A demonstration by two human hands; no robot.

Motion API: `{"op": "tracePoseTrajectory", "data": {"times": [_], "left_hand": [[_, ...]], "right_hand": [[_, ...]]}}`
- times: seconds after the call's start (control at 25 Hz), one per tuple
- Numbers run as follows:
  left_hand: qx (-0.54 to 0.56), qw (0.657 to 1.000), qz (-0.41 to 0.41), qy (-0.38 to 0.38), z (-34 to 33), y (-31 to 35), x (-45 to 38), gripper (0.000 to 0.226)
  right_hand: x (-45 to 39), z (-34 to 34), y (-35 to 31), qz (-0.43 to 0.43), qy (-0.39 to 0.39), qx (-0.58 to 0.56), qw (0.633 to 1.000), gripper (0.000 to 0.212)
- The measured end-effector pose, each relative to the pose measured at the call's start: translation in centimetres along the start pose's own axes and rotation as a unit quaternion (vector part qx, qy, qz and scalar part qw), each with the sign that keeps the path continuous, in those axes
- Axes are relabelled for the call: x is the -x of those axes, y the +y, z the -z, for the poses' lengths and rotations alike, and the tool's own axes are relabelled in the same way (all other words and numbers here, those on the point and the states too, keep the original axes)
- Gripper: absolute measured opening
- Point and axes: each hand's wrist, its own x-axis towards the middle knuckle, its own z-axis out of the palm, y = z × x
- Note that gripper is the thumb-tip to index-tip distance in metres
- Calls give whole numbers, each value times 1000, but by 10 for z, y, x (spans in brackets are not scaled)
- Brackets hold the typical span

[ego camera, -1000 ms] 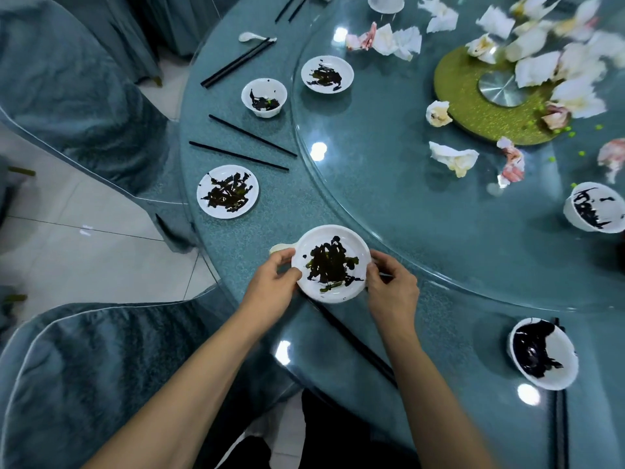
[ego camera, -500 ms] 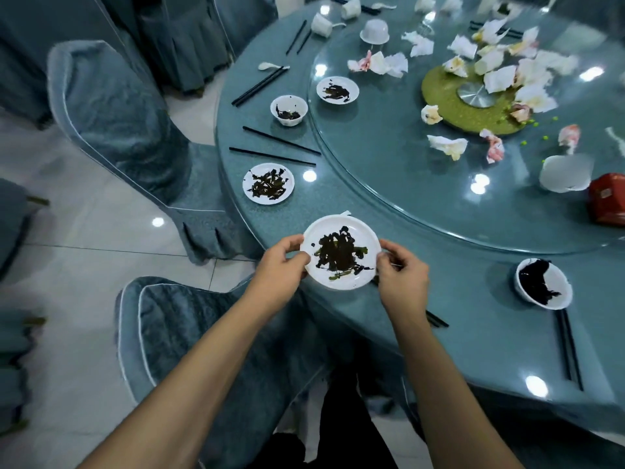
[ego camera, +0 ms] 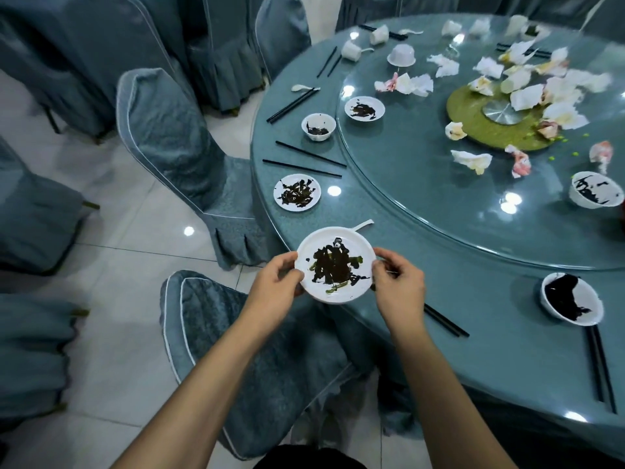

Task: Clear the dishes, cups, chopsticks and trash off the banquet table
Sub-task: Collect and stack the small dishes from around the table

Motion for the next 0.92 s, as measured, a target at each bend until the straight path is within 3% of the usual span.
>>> {"op": "tracePoseTrajectory", "data": {"times": [0.48,0.92], "left_hand": [[-2,999,-16,29,72,-8,11,33],[-61,997,-33,-36,217,12,-34,37]], "right_hand": [[33,-58,-10,5,-38,3,999,23],[96,-186,-40,7,48,-9,999,24]]}}
